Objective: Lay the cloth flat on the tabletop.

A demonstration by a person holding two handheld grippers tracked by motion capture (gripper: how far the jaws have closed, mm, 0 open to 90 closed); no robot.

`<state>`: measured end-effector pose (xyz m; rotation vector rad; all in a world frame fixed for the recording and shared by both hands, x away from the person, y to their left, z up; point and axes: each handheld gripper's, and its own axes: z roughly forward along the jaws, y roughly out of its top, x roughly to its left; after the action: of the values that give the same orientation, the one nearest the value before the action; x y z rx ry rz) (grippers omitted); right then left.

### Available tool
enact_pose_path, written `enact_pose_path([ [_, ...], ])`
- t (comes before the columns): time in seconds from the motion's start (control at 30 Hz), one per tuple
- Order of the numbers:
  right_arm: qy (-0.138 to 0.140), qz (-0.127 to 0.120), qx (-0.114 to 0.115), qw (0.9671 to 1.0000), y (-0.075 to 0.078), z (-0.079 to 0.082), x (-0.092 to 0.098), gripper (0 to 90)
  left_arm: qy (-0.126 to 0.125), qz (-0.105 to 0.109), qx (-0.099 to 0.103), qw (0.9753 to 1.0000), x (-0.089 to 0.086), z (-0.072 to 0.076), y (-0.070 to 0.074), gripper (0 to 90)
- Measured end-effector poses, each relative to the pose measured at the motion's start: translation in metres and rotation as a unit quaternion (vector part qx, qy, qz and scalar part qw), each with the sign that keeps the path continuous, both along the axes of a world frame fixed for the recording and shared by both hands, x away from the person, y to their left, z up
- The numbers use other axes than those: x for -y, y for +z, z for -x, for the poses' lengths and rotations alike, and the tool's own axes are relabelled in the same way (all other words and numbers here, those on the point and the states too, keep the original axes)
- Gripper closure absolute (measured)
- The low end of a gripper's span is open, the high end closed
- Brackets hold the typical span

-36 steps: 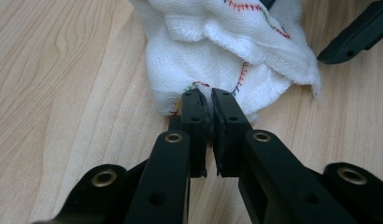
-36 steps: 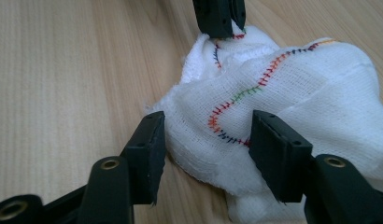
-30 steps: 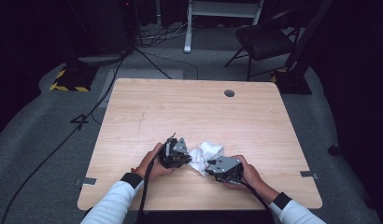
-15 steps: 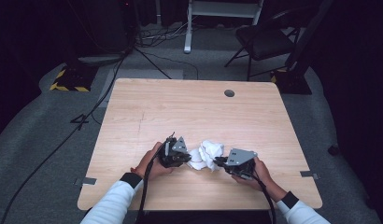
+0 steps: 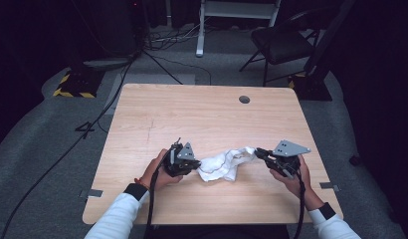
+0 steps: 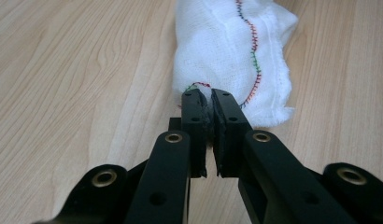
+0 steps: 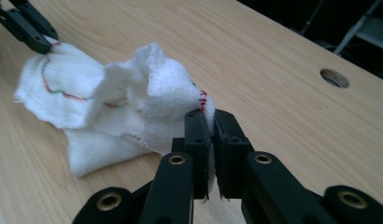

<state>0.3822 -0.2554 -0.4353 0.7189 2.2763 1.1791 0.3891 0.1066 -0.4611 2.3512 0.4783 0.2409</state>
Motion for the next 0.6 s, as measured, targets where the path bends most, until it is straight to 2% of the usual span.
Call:
enact_pose_path([
  [0.17,-0.023,0.009,-0.027,0.9993,-0.010,-0.012,0.010,84.9,0.007,-0.001,-0.003,1.0000,-0.005,-0.002,-0.002,84.4],
  [0.3,-0.028,0.018,-0.045,0.9984,-0.018,-0.018,0.012,85.0,0.020,-0.008,-0.004,0.9998,-0.005,-0.004,-0.004,82.0],
  [0.43,-0.030,0.027,-0.051,0.9979,-0.024,-0.021,0.010,84.9,0.020,-0.009,-0.004,0.9998,-0.005,-0.003,-0.005,70.8],
  [0.53,-0.033,0.036,-0.054,0.9973,-0.029,-0.024,0.009,84.6,0.018,-0.003,0.004,0.9998,-0.002,0.003,-0.003,53.8],
  [0.6,-0.037,0.038,-0.059,0.9969,-0.032,-0.026,0.009,84.5,0.017,-0.010,0.016,0.9997,0.001,0.011,-0.001,40.0],
])
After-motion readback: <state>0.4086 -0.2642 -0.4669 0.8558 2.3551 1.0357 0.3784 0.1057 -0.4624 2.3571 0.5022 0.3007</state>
